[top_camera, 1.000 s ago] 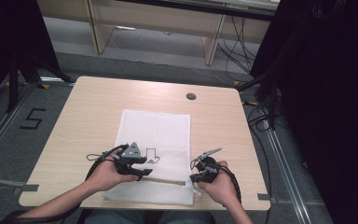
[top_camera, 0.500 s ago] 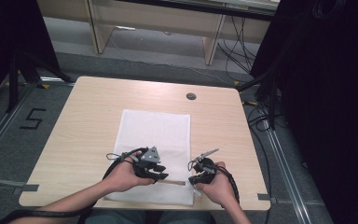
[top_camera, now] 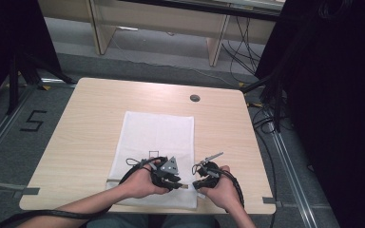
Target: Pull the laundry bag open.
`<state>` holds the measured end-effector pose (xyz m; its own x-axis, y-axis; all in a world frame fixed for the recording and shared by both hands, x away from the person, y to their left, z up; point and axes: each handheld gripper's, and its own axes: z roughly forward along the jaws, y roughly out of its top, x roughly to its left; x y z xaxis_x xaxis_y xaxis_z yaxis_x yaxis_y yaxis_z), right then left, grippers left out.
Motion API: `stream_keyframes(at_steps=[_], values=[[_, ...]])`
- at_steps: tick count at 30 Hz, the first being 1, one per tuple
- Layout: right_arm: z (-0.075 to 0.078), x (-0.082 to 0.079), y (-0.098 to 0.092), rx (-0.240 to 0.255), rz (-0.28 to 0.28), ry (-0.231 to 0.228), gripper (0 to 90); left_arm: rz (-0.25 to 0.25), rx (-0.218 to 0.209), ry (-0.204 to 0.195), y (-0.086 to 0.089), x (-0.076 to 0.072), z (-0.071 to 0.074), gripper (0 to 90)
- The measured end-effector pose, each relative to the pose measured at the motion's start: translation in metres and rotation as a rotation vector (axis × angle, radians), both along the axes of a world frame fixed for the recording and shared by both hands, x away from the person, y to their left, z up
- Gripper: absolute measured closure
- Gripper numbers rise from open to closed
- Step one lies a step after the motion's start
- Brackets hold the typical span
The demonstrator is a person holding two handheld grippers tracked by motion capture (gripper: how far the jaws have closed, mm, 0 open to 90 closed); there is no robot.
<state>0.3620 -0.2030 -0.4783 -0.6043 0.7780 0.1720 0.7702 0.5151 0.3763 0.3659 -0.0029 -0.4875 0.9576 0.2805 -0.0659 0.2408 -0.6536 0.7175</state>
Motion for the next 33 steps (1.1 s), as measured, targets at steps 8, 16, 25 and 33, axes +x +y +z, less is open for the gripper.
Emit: stream_keyframes(at_steps=[8, 16, 25, 33], values=[[0.005, 0.002, 0.001, 0.025, -0.01, -0.025, 90.0, -0.016, 0.015, 0.005, -0.006, -0.003, -0.006, 73.6], [-0.004, 0.002, 0.006, 0.002, 0.023, 0.001, 90.0, 0.002, 0.016, 0.018, -0.008, 0.0, -0.012, 72.8], [-0.006, 0.003, 0.004, 0.018, 0.009, 0.003, 90.0, -0.025, 0.048, -0.009, -0.015, 0.001, -0.013, 73.8], [-0.005, 0.002, 0.004, 0.023, 0.0, 0.008, 90.0, -0.041, 0.064, -0.031, -0.018, 0.002, -0.013, 79.3]])
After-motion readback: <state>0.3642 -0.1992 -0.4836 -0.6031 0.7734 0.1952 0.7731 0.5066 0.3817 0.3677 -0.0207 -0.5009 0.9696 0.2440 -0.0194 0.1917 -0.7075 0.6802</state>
